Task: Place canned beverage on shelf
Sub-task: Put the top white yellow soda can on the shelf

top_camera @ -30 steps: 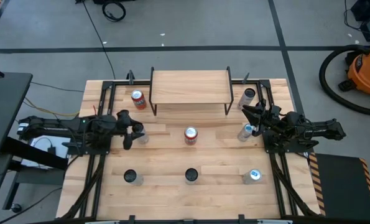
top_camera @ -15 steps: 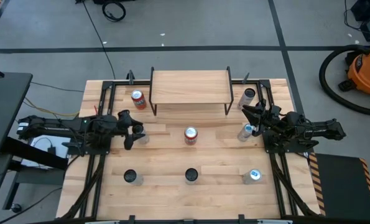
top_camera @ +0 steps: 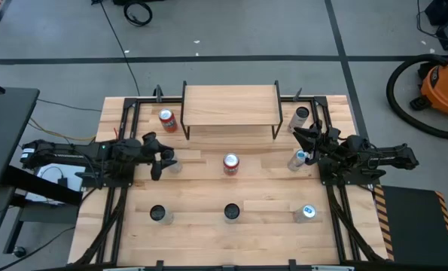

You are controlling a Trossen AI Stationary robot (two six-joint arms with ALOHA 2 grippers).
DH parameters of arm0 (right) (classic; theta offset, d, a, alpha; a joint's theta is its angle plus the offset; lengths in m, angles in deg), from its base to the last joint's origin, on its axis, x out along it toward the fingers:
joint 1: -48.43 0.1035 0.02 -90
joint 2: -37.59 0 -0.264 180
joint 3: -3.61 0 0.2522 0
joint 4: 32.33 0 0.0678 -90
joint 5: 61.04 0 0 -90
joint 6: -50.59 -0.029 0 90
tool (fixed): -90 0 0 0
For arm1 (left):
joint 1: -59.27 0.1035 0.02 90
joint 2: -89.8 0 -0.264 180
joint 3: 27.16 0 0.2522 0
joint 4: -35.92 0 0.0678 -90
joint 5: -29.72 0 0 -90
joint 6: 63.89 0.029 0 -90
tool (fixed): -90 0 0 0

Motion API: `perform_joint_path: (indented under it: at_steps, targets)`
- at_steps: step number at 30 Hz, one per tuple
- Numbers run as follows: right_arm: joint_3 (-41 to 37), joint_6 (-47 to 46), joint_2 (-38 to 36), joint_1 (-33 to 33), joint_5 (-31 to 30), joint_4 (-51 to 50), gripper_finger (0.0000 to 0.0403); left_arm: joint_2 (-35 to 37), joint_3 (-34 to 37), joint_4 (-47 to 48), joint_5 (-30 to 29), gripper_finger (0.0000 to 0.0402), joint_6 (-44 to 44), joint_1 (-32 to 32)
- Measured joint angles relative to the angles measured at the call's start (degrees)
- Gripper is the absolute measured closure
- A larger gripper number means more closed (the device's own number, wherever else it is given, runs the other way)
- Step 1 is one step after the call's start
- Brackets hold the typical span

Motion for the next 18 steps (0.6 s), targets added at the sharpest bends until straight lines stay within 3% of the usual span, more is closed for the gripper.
perform_joint_path:
  at_steps: [18]
  targets:
    - [0.0, 0.0, 0.0, 0.0, 0.0, 0.0, 0.0296, 0.0, -0.1, -3.1, -1.5, 0.014, 0.3, 0.0]
